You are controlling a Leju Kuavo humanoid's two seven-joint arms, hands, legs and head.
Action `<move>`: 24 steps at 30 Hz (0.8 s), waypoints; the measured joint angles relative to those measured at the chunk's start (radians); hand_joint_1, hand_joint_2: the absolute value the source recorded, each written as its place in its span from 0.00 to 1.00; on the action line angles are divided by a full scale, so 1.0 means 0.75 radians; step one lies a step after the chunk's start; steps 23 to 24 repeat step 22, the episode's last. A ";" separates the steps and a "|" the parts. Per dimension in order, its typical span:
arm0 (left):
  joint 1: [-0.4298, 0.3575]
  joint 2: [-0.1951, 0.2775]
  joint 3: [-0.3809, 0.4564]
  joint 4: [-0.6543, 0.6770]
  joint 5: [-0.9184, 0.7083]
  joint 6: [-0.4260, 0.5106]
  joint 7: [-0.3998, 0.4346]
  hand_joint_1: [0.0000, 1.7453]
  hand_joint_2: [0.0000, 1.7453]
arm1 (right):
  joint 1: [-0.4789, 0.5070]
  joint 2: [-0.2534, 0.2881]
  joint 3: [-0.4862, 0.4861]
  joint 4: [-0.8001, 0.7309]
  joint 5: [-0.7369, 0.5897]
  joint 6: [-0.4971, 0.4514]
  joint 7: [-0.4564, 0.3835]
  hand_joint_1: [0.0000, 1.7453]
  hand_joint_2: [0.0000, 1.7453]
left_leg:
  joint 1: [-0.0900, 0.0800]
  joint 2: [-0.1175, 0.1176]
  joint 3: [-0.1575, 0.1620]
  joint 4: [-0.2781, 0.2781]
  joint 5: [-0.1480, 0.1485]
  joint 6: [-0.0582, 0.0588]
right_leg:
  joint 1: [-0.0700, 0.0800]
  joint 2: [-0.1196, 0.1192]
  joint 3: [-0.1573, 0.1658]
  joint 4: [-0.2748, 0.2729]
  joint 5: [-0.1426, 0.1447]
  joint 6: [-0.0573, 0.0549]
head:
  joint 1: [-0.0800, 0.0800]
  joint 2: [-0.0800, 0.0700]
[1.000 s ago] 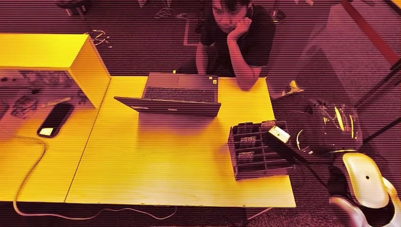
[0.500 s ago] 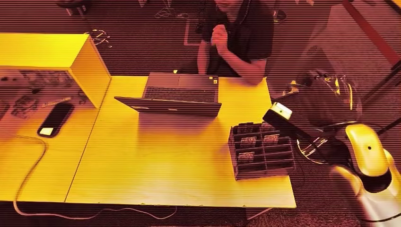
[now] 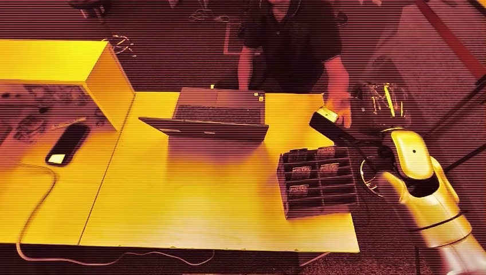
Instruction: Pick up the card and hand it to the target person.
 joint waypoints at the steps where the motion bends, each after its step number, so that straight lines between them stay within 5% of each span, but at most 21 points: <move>1: 0.000 0.000 0.000 0.000 0.000 0.000 0.000 0.00 0.00 | -0.005 0.007 0.006 0.015 0.001 -0.001 -0.001 1.00 1.00 | 0.000 0.000 0.000 0.000 0.000 0.000 | 0.000 0.000 0.000 0.000 0.000 0.000 | 0.000 0.000; 6: 0.000 0.000 -0.001 0.000 0.000 0.000 0.000 0.00 0.00 | -0.019 0.035 0.034 0.074 0.008 -0.005 -0.006 0.98 1.00 | 0.000 0.000 0.000 0.000 0.000 0.000 | 0.000 0.000 0.000 0.000 0.000 0.000 | 0.000 0.000; 10: 0.000 0.000 -0.001 0.000 0.000 0.000 -0.001 0.00 0.00 | -0.020 0.051 0.052 0.106 0.018 -0.006 -0.009 0.00 1.00 | 0.000 0.000 0.000 0.000 0.000 0.000 | 0.000 0.000 0.000 0.000 0.000 0.000 | 0.000 0.000; 24: 0.002 -0.003 -0.001 0.002 0.055 0.033 -0.001 0.00 0.00 | 0.092 0.069 0.054 0.054 -0.142 -0.089 0.031 0.00 1.00 | 0.000 0.000 0.010 0.000 0.000 0.000 | 0.000 0.000 -0.001 0.000 0.000 0.000 | 0.000 0.000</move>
